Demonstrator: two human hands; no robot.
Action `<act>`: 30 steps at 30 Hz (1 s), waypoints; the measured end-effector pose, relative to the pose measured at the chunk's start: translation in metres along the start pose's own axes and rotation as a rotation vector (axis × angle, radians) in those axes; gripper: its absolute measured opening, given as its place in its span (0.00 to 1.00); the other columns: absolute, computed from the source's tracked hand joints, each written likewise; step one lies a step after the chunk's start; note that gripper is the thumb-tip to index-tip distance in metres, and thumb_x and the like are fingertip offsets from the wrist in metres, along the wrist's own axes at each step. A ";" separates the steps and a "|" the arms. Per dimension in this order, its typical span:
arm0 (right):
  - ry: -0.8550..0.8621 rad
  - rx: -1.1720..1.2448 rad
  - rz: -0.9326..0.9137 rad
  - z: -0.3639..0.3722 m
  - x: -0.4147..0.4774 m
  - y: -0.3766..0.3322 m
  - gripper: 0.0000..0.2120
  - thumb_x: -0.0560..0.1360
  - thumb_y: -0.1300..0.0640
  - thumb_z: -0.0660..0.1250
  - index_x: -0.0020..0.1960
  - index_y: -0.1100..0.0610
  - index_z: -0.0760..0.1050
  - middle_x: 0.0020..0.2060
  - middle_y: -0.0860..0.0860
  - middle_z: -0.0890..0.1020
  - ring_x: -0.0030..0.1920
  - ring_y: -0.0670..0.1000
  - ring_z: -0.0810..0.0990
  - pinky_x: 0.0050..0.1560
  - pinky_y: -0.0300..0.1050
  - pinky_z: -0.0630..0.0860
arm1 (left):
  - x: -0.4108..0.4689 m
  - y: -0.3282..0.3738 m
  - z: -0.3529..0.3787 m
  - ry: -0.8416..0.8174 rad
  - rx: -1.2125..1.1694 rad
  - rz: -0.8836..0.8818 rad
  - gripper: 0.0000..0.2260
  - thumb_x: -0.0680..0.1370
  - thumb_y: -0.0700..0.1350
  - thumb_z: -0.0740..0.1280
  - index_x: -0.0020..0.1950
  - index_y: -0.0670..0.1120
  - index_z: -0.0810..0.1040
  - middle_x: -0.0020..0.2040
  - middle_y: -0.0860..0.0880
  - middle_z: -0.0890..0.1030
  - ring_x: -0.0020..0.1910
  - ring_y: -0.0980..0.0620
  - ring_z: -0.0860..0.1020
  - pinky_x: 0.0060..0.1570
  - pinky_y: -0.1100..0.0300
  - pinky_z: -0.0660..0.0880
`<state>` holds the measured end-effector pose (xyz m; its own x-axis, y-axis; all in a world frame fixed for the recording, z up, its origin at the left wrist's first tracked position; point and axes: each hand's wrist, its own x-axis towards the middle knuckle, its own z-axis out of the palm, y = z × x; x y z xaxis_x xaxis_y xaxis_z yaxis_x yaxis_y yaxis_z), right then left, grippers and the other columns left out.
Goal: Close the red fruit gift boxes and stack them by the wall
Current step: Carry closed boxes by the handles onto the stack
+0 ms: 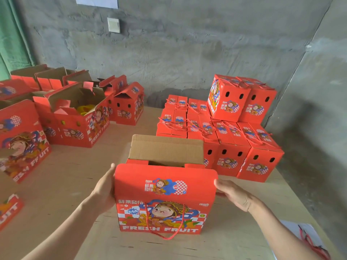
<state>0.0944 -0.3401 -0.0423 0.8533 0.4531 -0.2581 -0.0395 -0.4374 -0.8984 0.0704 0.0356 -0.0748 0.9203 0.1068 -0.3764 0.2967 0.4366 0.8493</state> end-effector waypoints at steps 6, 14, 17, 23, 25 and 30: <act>0.576 -0.045 -0.210 0.039 0.018 -0.005 0.21 0.81 0.57 0.59 0.73 0.46 0.63 0.69 0.38 0.65 0.62 0.44 0.73 0.62 0.40 0.70 | -0.009 -0.009 0.011 0.129 0.248 0.043 0.28 0.72 0.70 0.56 0.50 0.48 0.80 0.41 0.45 0.85 0.39 0.44 0.84 0.36 0.54 0.78; 0.929 -0.386 -0.347 0.075 0.032 -0.003 0.06 0.78 0.66 0.63 0.48 0.65 0.79 0.49 0.56 0.80 0.48 0.51 0.78 0.46 0.37 0.72 | -0.008 -0.025 0.014 0.225 0.518 0.479 0.17 0.82 0.45 0.59 0.70 0.55 0.70 0.68 0.48 0.73 0.65 0.46 0.73 0.63 0.48 0.71; 0.899 -0.423 -0.317 0.071 0.031 -0.003 0.09 0.79 0.67 0.60 0.49 0.68 0.78 0.50 0.58 0.79 0.48 0.50 0.75 0.47 0.34 0.68 | -0.006 -0.022 0.016 0.295 0.922 0.741 0.10 0.80 0.36 0.60 0.57 0.41 0.79 0.69 0.43 0.71 0.67 0.43 0.70 0.64 0.51 0.67; 0.865 -0.454 -0.275 0.070 0.033 -0.006 0.10 0.80 0.66 0.59 0.49 0.69 0.77 0.51 0.59 0.78 0.47 0.48 0.74 0.44 0.31 0.65 | 0.000 -0.014 0.019 0.260 0.980 0.694 0.07 0.81 0.41 0.59 0.47 0.42 0.74 0.60 0.44 0.73 0.53 0.53 0.69 0.52 0.62 0.64; 0.867 -0.463 -0.269 0.069 0.033 -0.005 0.09 0.79 0.66 0.60 0.48 0.69 0.77 0.51 0.59 0.78 0.47 0.48 0.74 0.43 0.31 0.64 | 0.002 -0.014 0.020 0.261 0.957 0.651 0.08 0.82 0.42 0.58 0.48 0.41 0.74 0.62 0.44 0.72 0.53 0.54 0.68 0.51 0.62 0.64; 0.816 -0.446 -0.190 0.063 0.040 -0.006 0.09 0.79 0.65 0.61 0.49 0.71 0.78 0.53 0.59 0.76 0.52 0.55 0.77 0.47 0.37 0.66 | 0.004 -0.003 0.022 0.252 0.877 0.442 0.10 0.81 0.46 0.60 0.49 0.41 0.76 0.62 0.44 0.72 0.49 0.50 0.74 0.37 0.63 0.69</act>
<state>0.0954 -0.2700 -0.0693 0.9318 -0.0617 0.3576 0.1953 -0.7453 -0.6375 0.0793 0.0148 -0.0707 0.9425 0.3295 0.0562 0.1185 -0.4866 0.8655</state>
